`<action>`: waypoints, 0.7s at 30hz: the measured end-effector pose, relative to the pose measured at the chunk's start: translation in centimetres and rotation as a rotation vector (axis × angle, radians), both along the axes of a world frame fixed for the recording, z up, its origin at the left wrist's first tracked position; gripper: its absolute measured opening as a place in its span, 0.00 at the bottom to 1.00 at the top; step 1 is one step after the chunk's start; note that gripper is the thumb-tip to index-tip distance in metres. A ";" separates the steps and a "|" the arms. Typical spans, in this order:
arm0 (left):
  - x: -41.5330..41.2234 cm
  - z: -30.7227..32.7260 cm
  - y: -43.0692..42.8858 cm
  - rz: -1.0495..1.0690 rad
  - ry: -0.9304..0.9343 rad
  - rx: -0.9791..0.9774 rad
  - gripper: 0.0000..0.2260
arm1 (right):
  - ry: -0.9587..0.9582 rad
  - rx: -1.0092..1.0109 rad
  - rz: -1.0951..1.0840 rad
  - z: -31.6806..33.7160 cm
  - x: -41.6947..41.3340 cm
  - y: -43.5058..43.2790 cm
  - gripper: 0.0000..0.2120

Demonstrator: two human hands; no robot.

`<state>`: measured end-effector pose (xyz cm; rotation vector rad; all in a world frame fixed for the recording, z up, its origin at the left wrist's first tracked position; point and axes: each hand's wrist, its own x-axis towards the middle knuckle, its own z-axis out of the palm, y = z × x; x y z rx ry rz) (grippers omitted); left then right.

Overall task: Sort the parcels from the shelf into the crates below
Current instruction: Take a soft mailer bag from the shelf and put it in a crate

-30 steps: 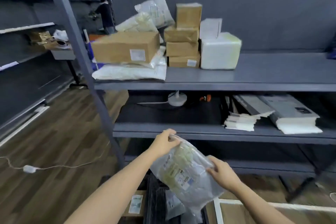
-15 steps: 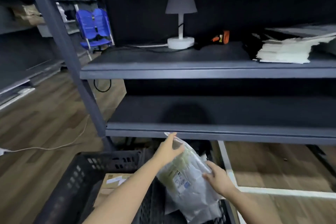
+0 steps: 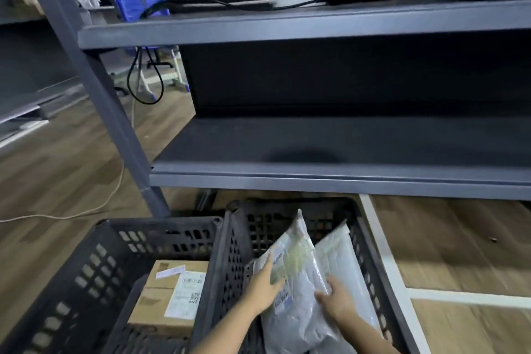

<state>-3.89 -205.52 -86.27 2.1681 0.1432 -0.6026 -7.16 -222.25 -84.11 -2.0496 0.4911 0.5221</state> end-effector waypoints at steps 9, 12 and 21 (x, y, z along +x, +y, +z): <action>2.0 -10.1 -1.3 0.121 0.156 -0.034 0.30 | -0.020 -0.190 0.194 -2.5 2.4 -0.5 0.29; 1.8 -11.1 -2.0 0.134 0.204 -0.101 0.30 | -0.074 -0.177 0.234 -2.1 2.1 -1.0 0.29; 1.6 -8.7 -7.1 0.037 0.169 -0.428 0.24 | -0.239 -0.403 0.264 -0.2 1.8 -3.3 0.38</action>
